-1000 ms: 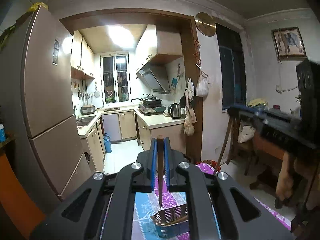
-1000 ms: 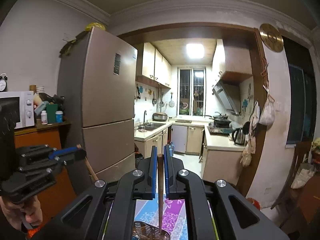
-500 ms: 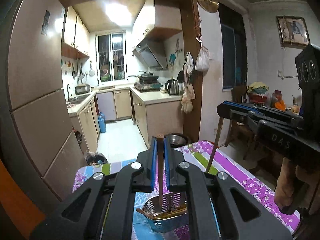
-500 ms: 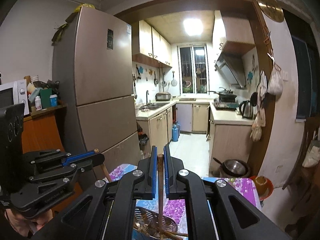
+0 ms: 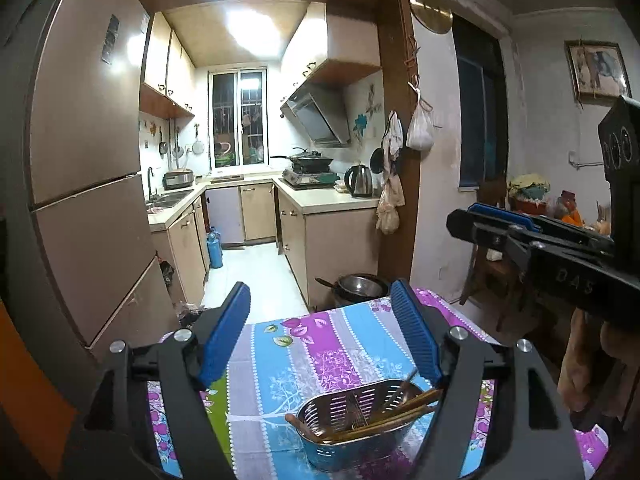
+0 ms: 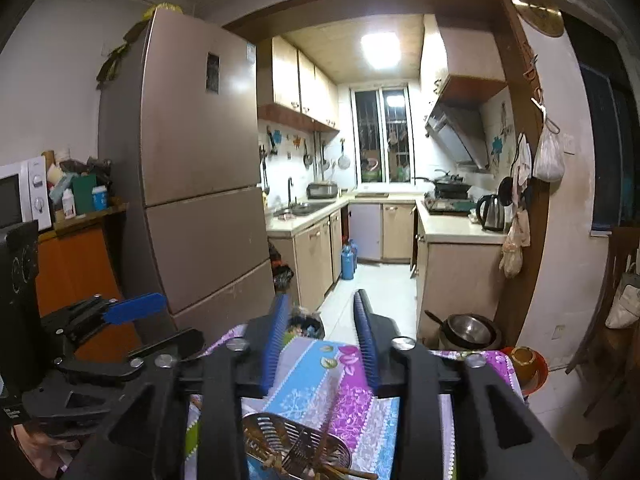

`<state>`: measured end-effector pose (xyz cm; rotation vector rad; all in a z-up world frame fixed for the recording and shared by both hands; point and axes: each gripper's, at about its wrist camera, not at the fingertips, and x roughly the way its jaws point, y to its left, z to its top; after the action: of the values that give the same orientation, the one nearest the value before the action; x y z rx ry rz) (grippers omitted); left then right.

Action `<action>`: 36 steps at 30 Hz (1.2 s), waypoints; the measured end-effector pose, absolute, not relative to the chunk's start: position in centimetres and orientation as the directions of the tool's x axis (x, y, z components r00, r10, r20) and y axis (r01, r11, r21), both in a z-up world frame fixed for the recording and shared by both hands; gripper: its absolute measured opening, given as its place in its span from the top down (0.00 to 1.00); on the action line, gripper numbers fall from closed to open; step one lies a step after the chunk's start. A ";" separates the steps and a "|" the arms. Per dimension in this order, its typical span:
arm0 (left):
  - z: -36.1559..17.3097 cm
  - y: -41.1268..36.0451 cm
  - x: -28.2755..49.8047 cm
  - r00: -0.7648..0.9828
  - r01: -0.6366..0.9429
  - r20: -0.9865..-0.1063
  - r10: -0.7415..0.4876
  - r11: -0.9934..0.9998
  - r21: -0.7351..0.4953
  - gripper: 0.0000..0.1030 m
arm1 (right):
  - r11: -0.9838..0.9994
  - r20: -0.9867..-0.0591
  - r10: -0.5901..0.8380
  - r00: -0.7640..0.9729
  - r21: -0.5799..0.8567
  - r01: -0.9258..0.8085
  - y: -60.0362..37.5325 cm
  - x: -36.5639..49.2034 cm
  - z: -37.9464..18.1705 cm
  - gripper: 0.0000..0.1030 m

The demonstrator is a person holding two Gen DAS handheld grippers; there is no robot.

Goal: Organize utensils
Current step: 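Open both tools and move them back over the last chopsticks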

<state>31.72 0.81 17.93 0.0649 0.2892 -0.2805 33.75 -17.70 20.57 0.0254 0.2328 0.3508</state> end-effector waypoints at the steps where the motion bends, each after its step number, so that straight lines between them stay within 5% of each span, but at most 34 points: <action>1: 18.3 0.9 31.2 0.923 0.280 -0.282 -0.263 0.960 0.024 0.32 | 0.940 -0.214 0.341 0.915 0.061 -0.336 -17.8 33.3 20.9 0.65; 6: 19.3 2.2 25.0 0.941 0.289 -0.197 -0.274 0.956 0.053 0.32 | 0.933 -0.124 0.360 0.925 0.065 -0.355 -19.1 25.5 22.8 0.65; 10: 15.8 4.3 16.6 0.950 0.295 -0.139 -0.279 0.948 0.117 0.26 | 0.935 -0.075 0.355 0.932 0.036 -0.353 -20.9 14.6 18.3 0.59; 17: 1.5 6.3 7.9 0.899 0.342 -0.313 -0.307 0.938 0.062 0.25 | 0.955 -0.322 0.293 0.901 0.154 -0.255 -20.0 3.7 -1.4 0.61; 21: -4.8 5.6 5.3 0.860 0.358 -0.398 -0.319 0.933 0.026 0.25 | 0.959 -0.423 0.275 0.863 0.187 -0.213 -17.6 1.6 -8.2 0.65; 27: -9.2 5.1 3.7 0.837 0.372 -0.432 -0.336 0.928 -0.001 0.25 | 0.975 -0.467 0.219 0.857 0.130 -0.179 -14.6 1.5 -12.1 0.66; 33: -11.6 5.0 2.7 0.833 0.381 -0.434 -0.344 0.925 -0.002 0.27 | 0.986 -0.444 0.164 0.881 0.058 -0.154 -13.4 1.8 -12.9 0.77; 36: -12.4 4.5 2.5 0.828 0.395 -0.437 -0.352 0.919 0.008 0.39 | 0.988 -0.434 0.149 0.888 0.023 -0.154 -13.0 2.2 -13.0 0.83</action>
<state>2.48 4.47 -12.38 0.0994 0.4445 -0.3974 2.17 -13.04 -12.96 -0.0119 0.4503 0.1572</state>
